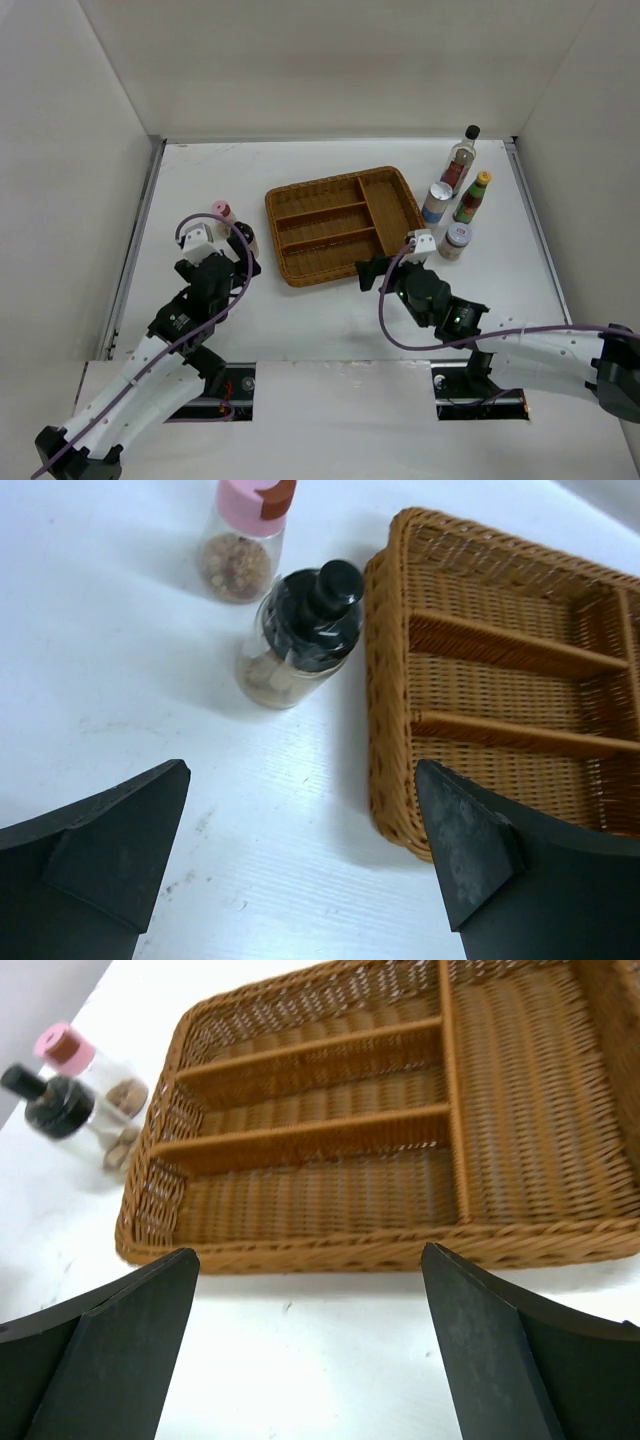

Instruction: Organize the condiment bottles

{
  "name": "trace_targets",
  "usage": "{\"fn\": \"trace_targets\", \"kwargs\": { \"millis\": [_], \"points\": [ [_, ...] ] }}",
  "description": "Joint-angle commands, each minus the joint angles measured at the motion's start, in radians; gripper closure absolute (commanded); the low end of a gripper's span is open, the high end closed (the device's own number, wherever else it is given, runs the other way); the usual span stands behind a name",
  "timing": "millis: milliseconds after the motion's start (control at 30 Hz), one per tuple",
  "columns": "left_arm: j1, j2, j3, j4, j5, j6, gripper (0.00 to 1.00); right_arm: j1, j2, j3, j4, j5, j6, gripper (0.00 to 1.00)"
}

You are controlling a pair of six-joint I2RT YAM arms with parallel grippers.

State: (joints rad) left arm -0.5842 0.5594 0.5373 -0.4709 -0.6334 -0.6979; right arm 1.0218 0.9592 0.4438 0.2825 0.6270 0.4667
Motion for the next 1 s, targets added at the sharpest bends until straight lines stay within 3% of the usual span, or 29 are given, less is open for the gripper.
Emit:
{"fn": "trace_targets", "kwargs": {
  "millis": [0,100,133,267,300,367,433,467,567,633,767,967],
  "points": [
    [0.016,0.002,0.039,-0.025,-0.023,-0.023,0.00,0.019,0.003,-0.040,0.158,-0.039,-0.013,0.00],
    [0.034,0.005,0.035,0.018,-0.025,-0.017,0.00,0.019,-0.019,-0.057,0.167,-0.104,-0.013,0.00],
    [0.040,0.013,0.033,0.031,-0.025,-0.017,0.00,0.019,-0.031,-0.063,0.172,-0.118,-0.013,0.09],
    [0.060,0.059,0.056,0.023,-0.066,-0.009,0.00,0.019,-0.068,-0.076,0.162,-0.121,-0.019,0.59],
    [0.062,0.062,0.061,0.025,-0.072,-0.006,0.00,0.019,-0.079,-0.077,0.156,-0.119,-0.019,0.68],
    [0.071,0.069,0.075,0.037,-0.100,0.017,0.00,0.019,-0.091,-0.079,0.150,-0.119,-0.017,0.73],
    [0.086,0.089,0.099,0.054,-0.132,0.058,0.00,0.019,-0.080,-0.077,0.149,-0.119,-0.017,0.69],
    [0.090,0.105,0.111,0.069,-0.140,0.079,0.00,0.019,-0.070,-0.073,0.147,-0.119,-0.017,0.63],
    [0.093,0.177,0.131,0.145,-0.120,0.139,0.00,0.019,-0.050,-0.065,0.144,-0.119,-0.014,0.28],
    [0.094,0.236,0.139,0.190,-0.100,0.156,0.00,0.019,-0.036,-0.066,0.152,-0.128,-0.013,0.15],
    [0.117,0.371,0.161,0.265,-0.026,0.181,0.11,0.019,-0.016,-0.057,0.149,-0.130,-0.017,0.07],
    [0.159,0.562,0.214,0.350,0.044,0.204,0.10,0.021,-0.004,-0.056,0.152,-0.136,-0.020,0.03]
  ]
}}
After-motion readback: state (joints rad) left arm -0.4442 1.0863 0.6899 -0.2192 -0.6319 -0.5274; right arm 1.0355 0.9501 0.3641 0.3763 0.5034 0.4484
